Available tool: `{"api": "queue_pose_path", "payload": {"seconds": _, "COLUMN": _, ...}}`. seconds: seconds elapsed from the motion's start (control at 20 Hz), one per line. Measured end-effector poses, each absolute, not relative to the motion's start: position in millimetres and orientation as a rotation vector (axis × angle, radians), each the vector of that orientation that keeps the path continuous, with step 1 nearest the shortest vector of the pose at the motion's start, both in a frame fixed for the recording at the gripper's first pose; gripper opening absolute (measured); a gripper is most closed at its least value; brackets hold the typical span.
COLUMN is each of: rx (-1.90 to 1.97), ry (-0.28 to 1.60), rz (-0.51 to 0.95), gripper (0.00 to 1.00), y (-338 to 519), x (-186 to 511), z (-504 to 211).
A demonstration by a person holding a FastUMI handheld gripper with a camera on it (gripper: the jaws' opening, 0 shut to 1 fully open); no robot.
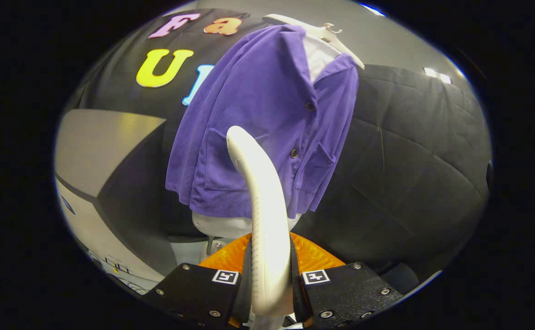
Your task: Iron the clothes twice with a garment steamer, once on the left side and once on the right side.
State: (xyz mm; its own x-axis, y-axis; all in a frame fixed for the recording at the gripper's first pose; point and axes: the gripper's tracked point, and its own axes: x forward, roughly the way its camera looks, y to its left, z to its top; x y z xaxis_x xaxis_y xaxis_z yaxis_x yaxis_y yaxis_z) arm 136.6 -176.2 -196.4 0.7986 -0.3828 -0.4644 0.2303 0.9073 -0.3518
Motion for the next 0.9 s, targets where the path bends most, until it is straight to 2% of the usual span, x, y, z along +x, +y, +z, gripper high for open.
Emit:
{"api": "queue_pose_path", "payload": {"seconds": 0.5, "rx": -0.166, "ry": 0.335, "rz": -0.451, "gripper": 0.36, "y": -238, "x": 124, "z": -63}}
{"api": "queue_pose_path", "payload": {"seconds": 0.75, "rx": -0.082, "ry": 0.262, "rz": -0.475, "gripper": 0.36, "y": -257, "x": 155, "z": -22}}
{"api": "queue_pose_path", "payload": {"seconds": 0.9, "rx": -0.088, "ry": 0.224, "rz": -0.545, "gripper": 0.36, "y": -279, "x": 175, "z": -2}}
